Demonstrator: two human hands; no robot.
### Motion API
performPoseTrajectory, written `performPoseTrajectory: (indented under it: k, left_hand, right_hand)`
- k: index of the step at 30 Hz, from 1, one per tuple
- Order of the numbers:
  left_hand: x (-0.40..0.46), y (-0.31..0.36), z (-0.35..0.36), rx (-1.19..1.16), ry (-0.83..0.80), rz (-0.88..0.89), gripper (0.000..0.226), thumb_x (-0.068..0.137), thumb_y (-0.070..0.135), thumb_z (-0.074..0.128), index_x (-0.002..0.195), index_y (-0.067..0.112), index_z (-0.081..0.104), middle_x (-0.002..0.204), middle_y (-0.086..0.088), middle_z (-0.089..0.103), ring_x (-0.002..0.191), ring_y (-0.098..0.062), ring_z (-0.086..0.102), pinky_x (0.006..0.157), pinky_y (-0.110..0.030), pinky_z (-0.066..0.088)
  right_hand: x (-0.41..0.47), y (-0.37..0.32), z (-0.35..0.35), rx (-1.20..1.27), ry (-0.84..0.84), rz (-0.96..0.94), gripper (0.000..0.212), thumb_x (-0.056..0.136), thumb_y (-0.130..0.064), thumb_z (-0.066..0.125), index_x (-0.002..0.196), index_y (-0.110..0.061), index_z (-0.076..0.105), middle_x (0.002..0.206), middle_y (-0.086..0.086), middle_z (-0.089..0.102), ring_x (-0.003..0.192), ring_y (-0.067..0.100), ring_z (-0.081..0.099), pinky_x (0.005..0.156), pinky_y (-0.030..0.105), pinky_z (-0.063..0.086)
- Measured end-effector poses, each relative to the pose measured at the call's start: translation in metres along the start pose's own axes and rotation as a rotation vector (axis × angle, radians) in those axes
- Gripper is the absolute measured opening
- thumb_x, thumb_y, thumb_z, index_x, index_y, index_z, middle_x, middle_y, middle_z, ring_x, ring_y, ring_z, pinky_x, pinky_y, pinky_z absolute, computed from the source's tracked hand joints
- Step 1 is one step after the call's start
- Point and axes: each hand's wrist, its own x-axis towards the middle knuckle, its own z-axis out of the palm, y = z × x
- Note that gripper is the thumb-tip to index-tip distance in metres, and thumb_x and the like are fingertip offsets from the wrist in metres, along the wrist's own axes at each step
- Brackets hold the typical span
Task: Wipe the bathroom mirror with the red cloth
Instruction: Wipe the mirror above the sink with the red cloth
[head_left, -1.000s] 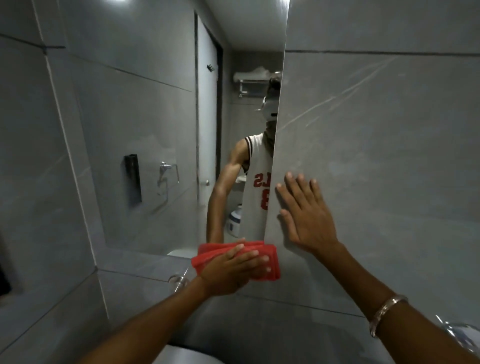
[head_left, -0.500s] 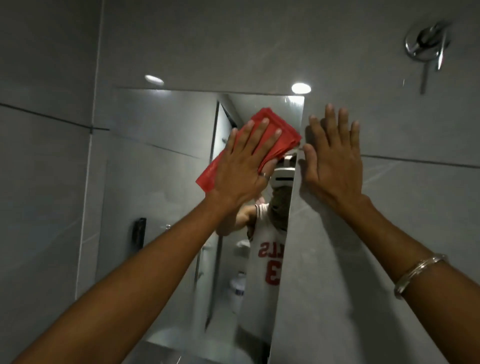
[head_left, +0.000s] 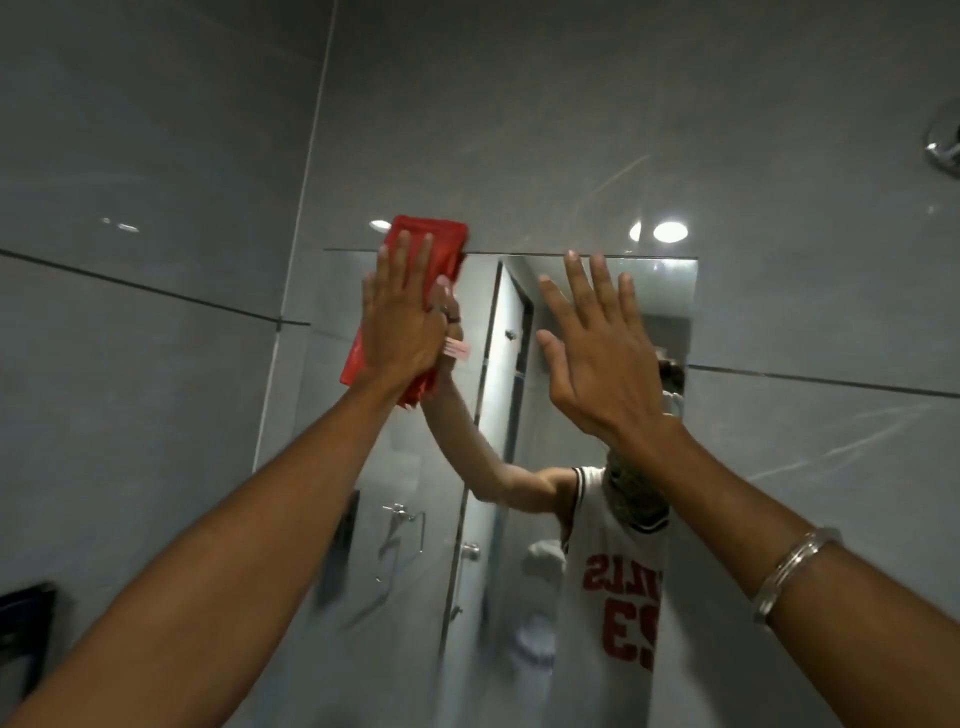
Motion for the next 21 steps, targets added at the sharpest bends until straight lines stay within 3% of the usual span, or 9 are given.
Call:
performPoseTrajectory:
  k: [6, 11, 13, 17, 18, 19, 21]
  left_hand:
    - [0.013, -0.054, -0.019, -0.082, 0.062, -0.282, 0.059, 0.11, 0.045, 0.021, 0.164, 0.028, 0.004, 0.174, 0.0, -0.002, 0.161, -0.022, -0.004, 0.13, -0.048, -0.005]
    - [0.002, -0.049, -0.021, -0.15, 0.125, -0.699, 0.062, 0.11, 0.042, 0.02, 0.164, 0.014, 0.005, 0.174, -0.004, 0.002, 0.161, -0.026, 0.001, 0.13, -0.047, -0.001]
    - [-0.032, -0.04, -0.012, -0.079, 0.113, -0.528, 0.063, 0.11, 0.043, 0.02, 0.165, 0.015, 0.004, 0.174, -0.005, 0.001, 0.161, -0.027, 0.001, 0.131, -0.048, 0.0]
    - [-0.119, -0.058, -0.003, 0.062, -0.133, 0.171, 0.063, 0.109, 0.037, 0.025, 0.164, 0.024, -0.001, 0.173, -0.007, -0.005, 0.16, -0.027, -0.006, 0.13, -0.052, -0.003]
    - [-0.132, -0.073, -0.003, 0.089, -0.165, 0.267, 0.062, 0.108, 0.036, 0.027, 0.164, 0.024, 0.0, 0.174, -0.007, -0.004, 0.16, -0.026, -0.008, 0.13, -0.055, -0.003]
    - [-0.141, -0.087, -0.004, 0.087, -0.155, 0.253, 0.061, 0.108, 0.036, 0.028, 0.163, 0.026, 0.003, 0.174, -0.006, -0.001, 0.161, -0.024, -0.008, 0.129, -0.057, -0.001]
    - [-0.143, -0.099, -0.005, 0.035, -0.012, -0.052, 0.058, 0.11, 0.044, 0.023, 0.163, 0.027, 0.008, 0.174, -0.002, 0.003, 0.161, -0.021, -0.004, 0.13, -0.054, 0.002]
  right_hand:
    - [0.018, -0.032, 0.019, 0.061, 0.01, -0.008, 0.068, 0.103, -0.056, 0.011, 0.162, -0.023, 0.013, 0.172, 0.009, 0.002, 0.159, 0.028, -0.003, 0.13, 0.051, 0.002]
    - [-0.007, -0.039, 0.022, 0.079, 0.011, -0.018, 0.068, 0.103, -0.056, 0.006, 0.162, -0.023, 0.013, 0.172, 0.009, 0.003, 0.16, 0.027, -0.002, 0.13, 0.051, 0.003]
    - [-0.019, -0.041, 0.023, 0.086, 0.01, -0.031, 0.067, 0.104, -0.055, 0.008, 0.162, -0.022, 0.014, 0.172, 0.01, 0.003, 0.16, 0.028, -0.002, 0.13, 0.052, 0.004]
    - [-0.041, -0.048, 0.032, 0.087, -0.02, -0.05, 0.067, 0.104, -0.053, 0.011, 0.162, -0.021, 0.015, 0.172, 0.011, 0.003, 0.16, 0.028, -0.002, 0.13, 0.051, 0.003]
    - [-0.045, -0.05, 0.035, 0.089, -0.031, -0.052, 0.067, 0.104, -0.053, 0.012, 0.162, -0.02, 0.016, 0.172, 0.011, 0.003, 0.16, 0.028, -0.002, 0.13, 0.051, 0.002]
    - [-0.051, -0.054, 0.038, 0.089, -0.042, -0.049, 0.066, 0.104, -0.052, 0.013, 0.162, -0.02, 0.016, 0.172, 0.011, 0.003, 0.16, 0.027, -0.002, 0.13, 0.049, 0.0]
    - [-0.06, -0.057, 0.039, 0.094, -0.041, -0.033, 0.066, 0.104, -0.051, 0.015, 0.162, -0.019, 0.017, 0.172, 0.011, 0.004, 0.16, 0.027, -0.002, 0.13, 0.047, -0.003]
